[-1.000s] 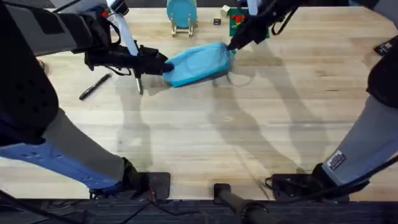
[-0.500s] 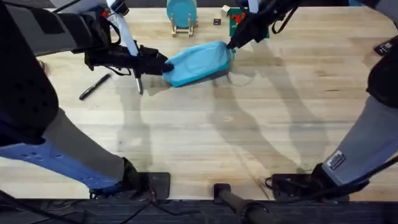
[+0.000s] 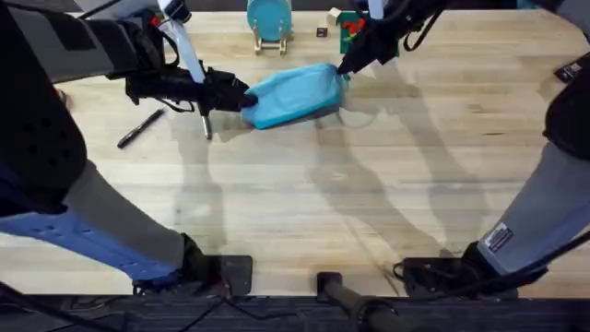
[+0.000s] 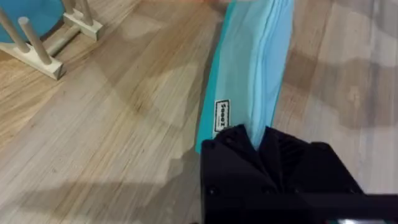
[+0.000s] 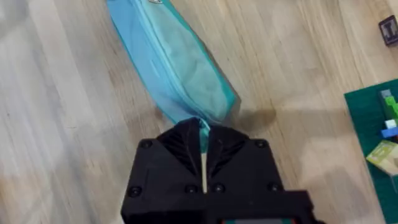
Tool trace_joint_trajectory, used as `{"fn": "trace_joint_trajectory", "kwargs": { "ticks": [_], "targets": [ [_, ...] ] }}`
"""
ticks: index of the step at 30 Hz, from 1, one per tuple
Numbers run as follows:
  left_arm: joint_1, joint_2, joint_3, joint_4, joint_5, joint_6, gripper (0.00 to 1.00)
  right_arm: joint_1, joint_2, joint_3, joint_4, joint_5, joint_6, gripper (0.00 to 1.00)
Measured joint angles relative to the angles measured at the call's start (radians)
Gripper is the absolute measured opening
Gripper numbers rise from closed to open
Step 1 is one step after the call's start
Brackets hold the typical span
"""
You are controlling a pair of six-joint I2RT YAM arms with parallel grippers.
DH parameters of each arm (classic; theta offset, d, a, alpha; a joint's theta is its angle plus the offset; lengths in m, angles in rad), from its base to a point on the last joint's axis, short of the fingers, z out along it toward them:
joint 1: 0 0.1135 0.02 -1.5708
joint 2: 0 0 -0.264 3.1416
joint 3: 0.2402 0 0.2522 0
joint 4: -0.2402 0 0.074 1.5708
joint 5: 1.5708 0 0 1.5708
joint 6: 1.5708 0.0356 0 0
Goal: Unzip the bag, pick up the pens from the table one at a time and place them inside, then zip the bag closed.
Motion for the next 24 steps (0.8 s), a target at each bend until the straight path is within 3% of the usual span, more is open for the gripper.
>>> {"fn": "trace_joint_trajectory", "kwargs": {
  "ticks": [19, 20, 24],
  "targets": [
    [0.000, 0.000, 0.000, 0.000, -0.004, 0.000, 0.043, 0.003, 0.000, 0.024, -0.027, -0.031, 0.002, 0.045],
    [-0.003, 0.000, 0.000, 0.000, 0.002, 0.000, 0.043, 0.004, 0.000, 0.026, -0.027, -0.045, 0.006, 0.108],
    [-0.017, 0.000, 0.000, -0.003, 0.008, 0.000, 0.043, 0.014, -0.005, 0.041, -0.023, -0.078, 0.007, 0.678]
  ]
}}
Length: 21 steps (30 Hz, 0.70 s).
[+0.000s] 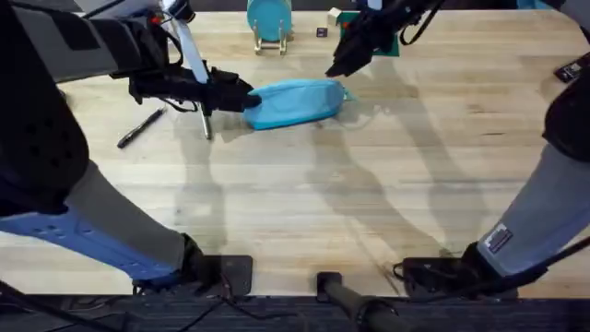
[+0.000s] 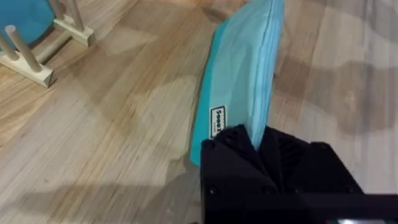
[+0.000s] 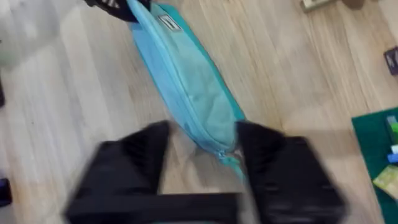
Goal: Unzip the bag, pick up the pens from the table one at a time and place them inside, then zip the bag closed.
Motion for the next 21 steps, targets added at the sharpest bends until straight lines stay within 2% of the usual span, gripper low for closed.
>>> {"fn": "trace_joint_trajectory", "kwargs": {
  "ticks": [2, 3, 14, 21],
  "targets": [
    [0.001, 0.000, 0.000, 0.000, 0.000, 0.000, 0.043, 0.005, -0.009, 0.001, 0.000, -0.008, -0.001, 0.953],
    [0.001, 0.000, 0.000, 0.000, 0.000, 0.000, 0.043, 0.006, -0.012, 0.002, 0.000, -0.011, -0.003, 0.984],
    [0.001, 0.000, 0.000, 0.000, 0.000, 0.000, 0.043, 0.007, -0.021, 0.007, -0.044, -0.021, 0.000, 0.996],
    [0.001, 0.000, 0.000, 0.000, 0.000, 0.000, 0.043, -0.027, -0.021, 0.008, -0.055, -0.024, 0.000, 0.996]
  ]
}}
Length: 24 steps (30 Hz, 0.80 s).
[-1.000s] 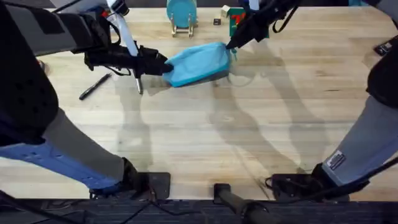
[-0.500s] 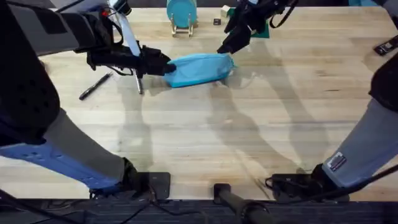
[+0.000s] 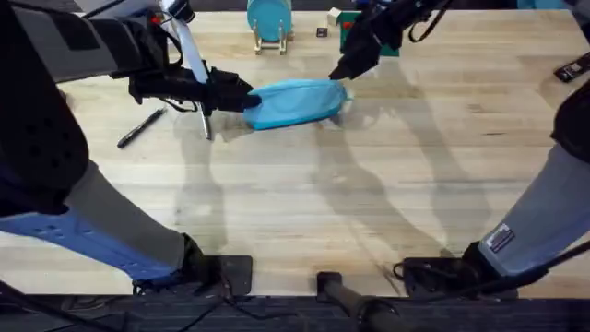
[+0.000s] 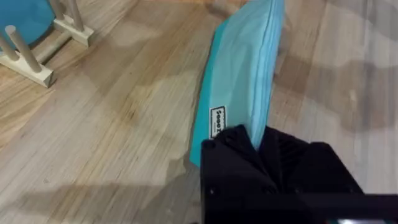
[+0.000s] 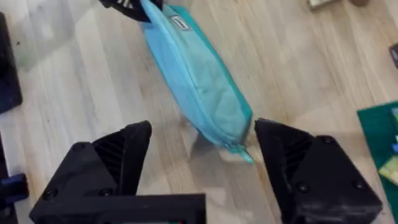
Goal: Unzip the bag, pick up the pens from the table one at a time and place them inside, then zip the bag closed.
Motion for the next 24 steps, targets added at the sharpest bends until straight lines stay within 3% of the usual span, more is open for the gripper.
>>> {"fn": "trace_joint_trajectory", "kwargs": {
  "ticks": [24],
  "targets": [
    [0.000, 0.000, 0.000, 0.000, 0.000, -0.001, 0.043, -0.175, 0.000, 0.001, -0.071, 0.054, -0.140, 0.996]
  ]
}}
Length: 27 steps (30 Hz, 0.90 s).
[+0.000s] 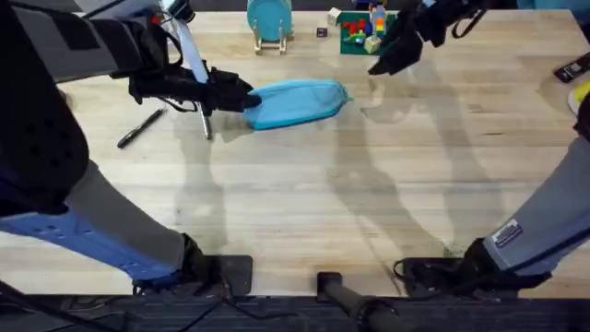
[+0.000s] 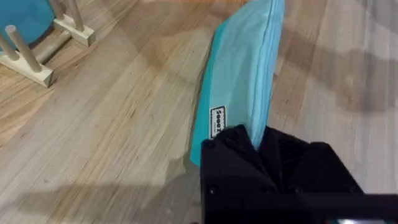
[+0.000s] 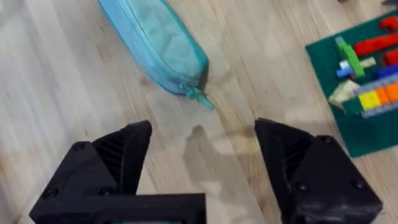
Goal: Unzip the bag, pick up the pens from the table one at a time and place them inside, then zip the bag closed.
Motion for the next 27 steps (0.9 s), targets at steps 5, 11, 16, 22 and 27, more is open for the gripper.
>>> {"fn": "trace_joint_trajectory", "kwargs": {
  "ticks": [5, 11, 16, 22, 27],
  "targets": [
    [0.000, 0.000, 0.000, 0.000, 0.000, -0.007, 0.043, -0.042, -0.006, 0.000, -0.025, 0.003, -0.033, 0.997],
    [0.000, 0.000, 0.000, 0.000, 0.000, -0.012, 0.043, -0.113, -0.047, 0.000, -0.045, -0.022, -0.051, 0.997],
    [0.000, 0.000, 0.000, 0.004, 0.000, -0.018, 0.043, -0.198, -0.056, 0.004, -0.115, -0.159, -0.117, 0.997],
    [0.000, 0.000, 0.000, 0.004, 0.000, -0.021, 0.044, -0.271, -0.056, 0.004, -0.241, -0.278, -0.291, 0.997],
    [0.000, 0.000, 0.000, 0.004, 0.000, -0.022, 0.043, -0.275, -0.056, 0.004, -0.268, -0.335, -0.391, 0.997]
  ]
}}
